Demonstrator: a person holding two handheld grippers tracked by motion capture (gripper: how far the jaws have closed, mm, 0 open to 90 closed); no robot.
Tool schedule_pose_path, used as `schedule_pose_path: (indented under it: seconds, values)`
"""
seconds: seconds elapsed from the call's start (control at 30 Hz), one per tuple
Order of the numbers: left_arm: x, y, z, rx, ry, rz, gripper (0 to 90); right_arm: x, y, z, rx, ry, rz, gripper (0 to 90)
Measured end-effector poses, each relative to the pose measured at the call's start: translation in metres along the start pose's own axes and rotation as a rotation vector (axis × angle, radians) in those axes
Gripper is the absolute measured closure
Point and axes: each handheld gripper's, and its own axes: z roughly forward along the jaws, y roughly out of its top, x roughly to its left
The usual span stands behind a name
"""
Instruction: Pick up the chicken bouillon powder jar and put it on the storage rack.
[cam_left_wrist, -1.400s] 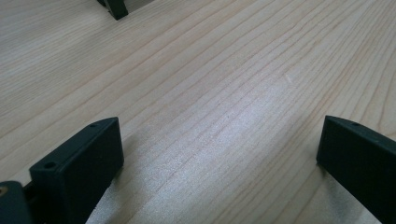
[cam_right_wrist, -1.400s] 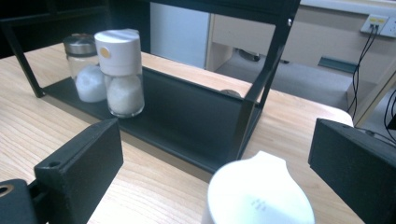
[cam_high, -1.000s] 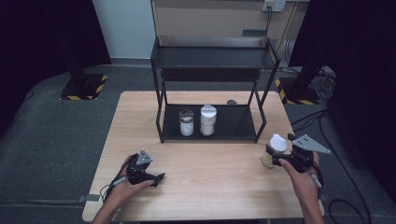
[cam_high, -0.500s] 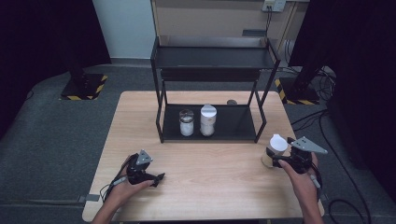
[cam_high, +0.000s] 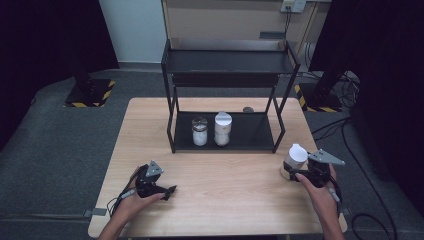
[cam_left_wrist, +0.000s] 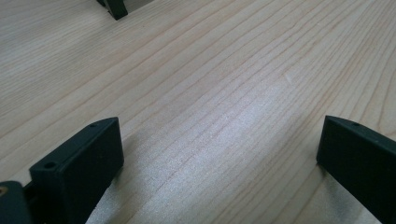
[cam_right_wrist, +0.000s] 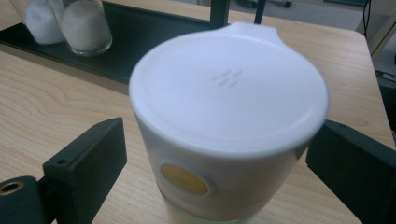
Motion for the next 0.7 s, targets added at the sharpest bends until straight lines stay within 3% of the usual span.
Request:
schedule_pose_path:
  seconds: [0.7]
  values:
    - [0.0000, 0.0000, 0.0000, 0.000, 0.000, 0.000, 0.0, -0.0023, -0.0013, 0.0105, 0.032, -0.002, 0.018, 25.6]
